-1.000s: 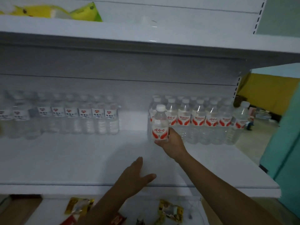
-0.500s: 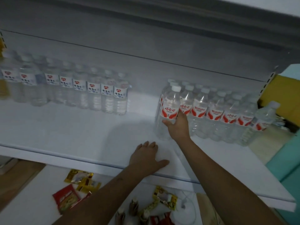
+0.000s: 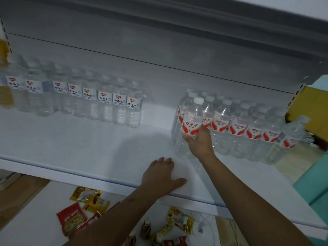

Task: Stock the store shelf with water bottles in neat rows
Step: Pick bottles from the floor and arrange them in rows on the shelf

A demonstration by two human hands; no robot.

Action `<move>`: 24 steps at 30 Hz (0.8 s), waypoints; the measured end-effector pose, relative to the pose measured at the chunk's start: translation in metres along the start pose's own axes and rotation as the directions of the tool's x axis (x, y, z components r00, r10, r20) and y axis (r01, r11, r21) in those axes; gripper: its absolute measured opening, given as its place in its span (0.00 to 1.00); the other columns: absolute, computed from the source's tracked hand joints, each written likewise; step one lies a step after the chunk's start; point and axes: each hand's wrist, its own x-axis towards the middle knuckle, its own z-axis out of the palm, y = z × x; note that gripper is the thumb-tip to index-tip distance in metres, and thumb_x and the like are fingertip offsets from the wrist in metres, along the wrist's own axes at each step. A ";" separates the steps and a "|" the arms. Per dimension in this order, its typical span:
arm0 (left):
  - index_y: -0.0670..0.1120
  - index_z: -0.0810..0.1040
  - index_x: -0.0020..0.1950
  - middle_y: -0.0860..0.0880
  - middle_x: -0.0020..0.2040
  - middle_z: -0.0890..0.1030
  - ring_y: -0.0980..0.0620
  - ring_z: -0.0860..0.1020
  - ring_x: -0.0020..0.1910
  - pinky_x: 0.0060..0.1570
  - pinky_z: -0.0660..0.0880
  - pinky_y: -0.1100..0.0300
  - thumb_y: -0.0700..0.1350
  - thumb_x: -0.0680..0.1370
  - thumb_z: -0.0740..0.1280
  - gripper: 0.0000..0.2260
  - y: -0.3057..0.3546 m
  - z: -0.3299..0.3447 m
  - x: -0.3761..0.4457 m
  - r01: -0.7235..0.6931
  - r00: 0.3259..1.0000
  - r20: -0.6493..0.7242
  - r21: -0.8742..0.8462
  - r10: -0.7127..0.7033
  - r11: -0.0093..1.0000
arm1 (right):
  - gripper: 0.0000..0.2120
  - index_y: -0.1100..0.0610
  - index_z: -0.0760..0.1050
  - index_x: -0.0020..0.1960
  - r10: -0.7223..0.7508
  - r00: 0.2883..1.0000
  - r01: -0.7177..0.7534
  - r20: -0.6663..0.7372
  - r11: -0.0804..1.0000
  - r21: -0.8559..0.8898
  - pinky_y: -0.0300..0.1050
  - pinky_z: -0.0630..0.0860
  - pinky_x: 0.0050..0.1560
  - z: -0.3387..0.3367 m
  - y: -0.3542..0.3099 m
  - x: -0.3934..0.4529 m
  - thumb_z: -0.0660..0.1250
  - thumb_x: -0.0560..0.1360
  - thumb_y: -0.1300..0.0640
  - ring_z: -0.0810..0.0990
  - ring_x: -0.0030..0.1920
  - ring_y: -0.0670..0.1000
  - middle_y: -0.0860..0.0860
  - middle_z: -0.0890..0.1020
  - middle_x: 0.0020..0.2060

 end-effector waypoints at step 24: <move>0.48 0.59 0.76 0.52 0.76 0.61 0.55 0.59 0.74 0.72 0.54 0.63 0.58 0.76 0.65 0.32 -0.030 -0.029 -0.098 0.063 0.951 -0.263 -0.346 -0.161 0.936 | 0.32 0.55 0.67 0.72 -0.079 0.990 0.055 0.116 0.978 0.201 0.42 0.72 0.55 -0.033 -0.040 -0.103 0.75 0.72 0.52 0.74 0.61 0.49 0.51 0.74 0.66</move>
